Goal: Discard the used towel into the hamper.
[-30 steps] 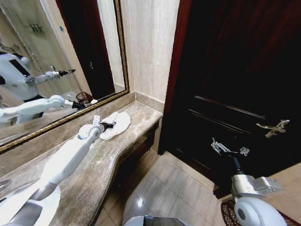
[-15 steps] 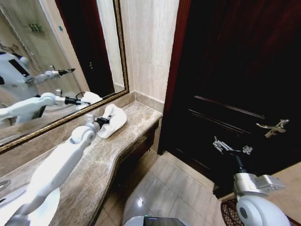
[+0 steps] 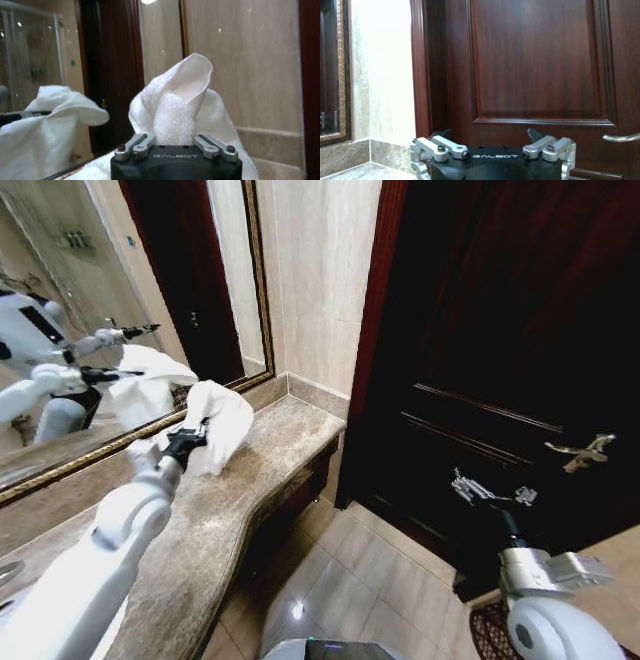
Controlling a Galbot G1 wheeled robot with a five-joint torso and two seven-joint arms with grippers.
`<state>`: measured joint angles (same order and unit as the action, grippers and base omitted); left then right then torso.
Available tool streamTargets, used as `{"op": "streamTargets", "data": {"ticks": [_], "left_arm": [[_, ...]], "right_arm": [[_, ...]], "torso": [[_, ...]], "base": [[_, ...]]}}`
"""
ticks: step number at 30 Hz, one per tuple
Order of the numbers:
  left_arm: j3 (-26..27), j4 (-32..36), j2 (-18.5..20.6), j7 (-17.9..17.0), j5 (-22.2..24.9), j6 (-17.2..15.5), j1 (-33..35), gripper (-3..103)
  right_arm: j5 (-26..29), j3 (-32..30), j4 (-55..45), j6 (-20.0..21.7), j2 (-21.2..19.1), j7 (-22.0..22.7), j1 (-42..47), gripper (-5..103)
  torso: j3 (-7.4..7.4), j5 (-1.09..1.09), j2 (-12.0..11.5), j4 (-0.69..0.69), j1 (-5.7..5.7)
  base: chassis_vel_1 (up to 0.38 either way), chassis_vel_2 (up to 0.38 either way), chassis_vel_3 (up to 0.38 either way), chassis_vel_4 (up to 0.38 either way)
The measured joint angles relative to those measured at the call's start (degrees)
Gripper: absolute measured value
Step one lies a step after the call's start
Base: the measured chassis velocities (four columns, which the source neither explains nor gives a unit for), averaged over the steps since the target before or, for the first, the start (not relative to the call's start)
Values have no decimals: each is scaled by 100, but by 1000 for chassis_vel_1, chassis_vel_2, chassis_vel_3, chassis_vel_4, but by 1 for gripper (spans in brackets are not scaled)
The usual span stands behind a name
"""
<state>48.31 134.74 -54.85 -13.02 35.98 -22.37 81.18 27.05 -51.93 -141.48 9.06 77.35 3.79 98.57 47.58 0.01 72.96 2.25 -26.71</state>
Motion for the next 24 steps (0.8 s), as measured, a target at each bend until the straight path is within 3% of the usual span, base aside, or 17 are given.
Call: {"op": "streamTargets", "data": {"ticks": [2,4,7,9,10,11,12,13,16,21,23,24], "left_arm": [[343,302,-539,400,-394,327,625,15],[407,352,-661,495,-491,446,806,15],[643,411,-1058,943,-701,1070,1376,15],[678,409,-1124,1023,-721,1223,1469,15],[805,394,-1325,1261,-762,1638,1739,15],[846,387,-1391,1337,-779,1774,1825,15],[954,345,-1570,1525,-865,2238,2065,15],[954,345,-1570,1525,-865,2238,2065,15],[1093,374,-1842,1697,-946,2688,2397,15],[994,561,-2115,1713,-1177,2710,2504,15],[488,817,-2405,1512,-1774,2400,2399,15],[346,850,-2427,1436,-1832,2316,2369,15]], "right_arm": [[178,-146,19,-8,-129,-11,12,100],[223,-180,36,-12,-176,-20,4,100],[292,-225,80,-33,-323,-67,-73,100],[293,-231,80,-39,-338,-81,-84,100],[294,-257,68,-48,-365,-141,-99,100],[297,-269,57,-50,-369,-163,-99,100],[338,-312,19,-52,-388,-218,-94,100],[338,-312,19,-52,-388,-218,-94,100],[424,-393,9,-65,-440,-276,-98,100],[451,-428,38,-70,-444,-274,-110,100],[465,-465,-103,-71,-340,-262,-1,100],[465,-474,-136,-67,-331,-244,18,100]], "torso": [[0,-1,0,2,0],[0,-1,0,1,0],[0,0,0,2,0],[0,-1,0,2,0],[0,0,0,2,0],[0,1,0,1,0],[0,-1,0,1,0],[0,-1,0,1,0],[0,-1,0,2,0],[0,0,0,2,0],[1,0,0,0,0],[1,0,0,0,0]], "base": [[0,0,0,0],[0,0,0,0],[0,0,0,0],[0,0,0,0],[0,0,0,0],[0,0,0,0],[0,0,0,0],[0,0,0,0],[0,0,0,0],[0,0,0,0],[0,0,0,0],[0,0,0,0]]}}
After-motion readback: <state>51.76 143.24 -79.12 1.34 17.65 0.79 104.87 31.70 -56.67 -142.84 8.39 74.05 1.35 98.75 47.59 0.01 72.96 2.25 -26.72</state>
